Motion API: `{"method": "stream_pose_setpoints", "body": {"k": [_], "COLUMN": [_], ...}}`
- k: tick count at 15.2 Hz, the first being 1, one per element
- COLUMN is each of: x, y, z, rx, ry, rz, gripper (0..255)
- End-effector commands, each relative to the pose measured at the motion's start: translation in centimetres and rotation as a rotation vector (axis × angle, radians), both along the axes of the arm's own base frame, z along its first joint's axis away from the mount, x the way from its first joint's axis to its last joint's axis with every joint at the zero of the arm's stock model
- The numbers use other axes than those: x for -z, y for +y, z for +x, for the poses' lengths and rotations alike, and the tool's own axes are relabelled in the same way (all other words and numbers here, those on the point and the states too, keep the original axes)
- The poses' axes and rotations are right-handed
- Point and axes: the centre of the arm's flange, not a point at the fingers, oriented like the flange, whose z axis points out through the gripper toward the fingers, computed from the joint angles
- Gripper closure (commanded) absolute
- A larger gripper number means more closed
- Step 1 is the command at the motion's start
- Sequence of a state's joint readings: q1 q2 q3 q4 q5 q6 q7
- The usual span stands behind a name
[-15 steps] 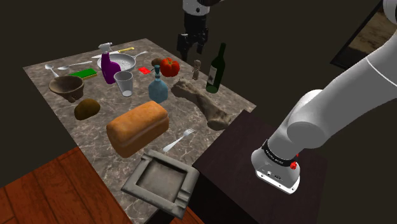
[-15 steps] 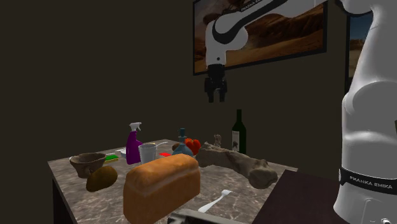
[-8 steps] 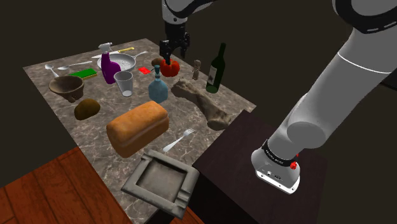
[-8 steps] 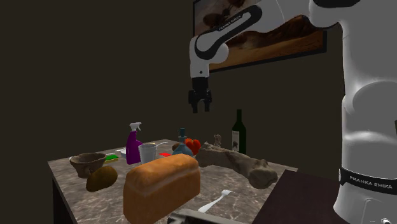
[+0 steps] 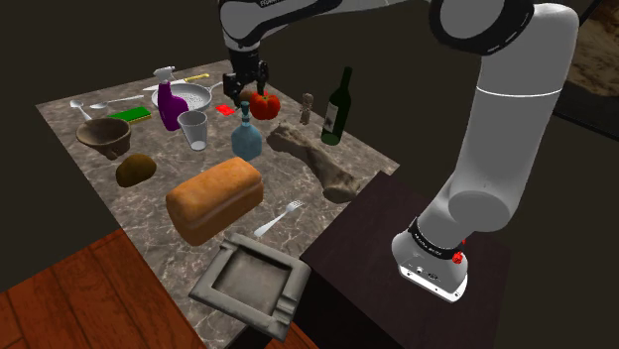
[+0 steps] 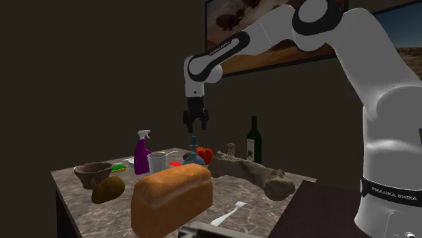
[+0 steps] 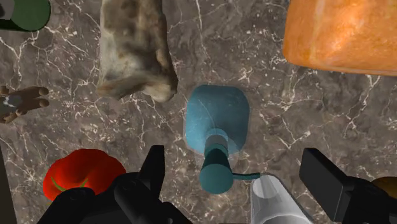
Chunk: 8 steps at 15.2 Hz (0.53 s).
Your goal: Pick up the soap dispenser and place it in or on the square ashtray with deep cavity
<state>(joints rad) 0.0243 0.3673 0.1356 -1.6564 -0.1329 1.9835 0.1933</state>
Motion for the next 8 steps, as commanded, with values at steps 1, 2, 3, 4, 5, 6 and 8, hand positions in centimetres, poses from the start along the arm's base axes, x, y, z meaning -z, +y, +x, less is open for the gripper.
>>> {"method": "stream_pose_setpoints", "body": {"k": [1, 2, 3, 4, 5, 6, 8], "x": [1.3, 2.0, 2.2, 2.7, 3.2, 3.7, 4.8], "y": [0.3, 0.5, 0.5, 0.5, 0.5, 0.4, 0.3], "z": [2.3, 3.5, 3.7, 3.7, 3.7, 3.7, 3.7], "rx": [0.000, -0.001, -0.001, -0.001, -0.001, -0.001, -0.001], "ry": [0.002, 0.003, 0.004, 0.004, 0.004, 0.004, 0.004], "rz": [-0.005, -0.007, -0.008, -0.008, -0.008, -0.008, -0.008], "gripper": [0, 0, 0, 0, 0, 0, 0]}}
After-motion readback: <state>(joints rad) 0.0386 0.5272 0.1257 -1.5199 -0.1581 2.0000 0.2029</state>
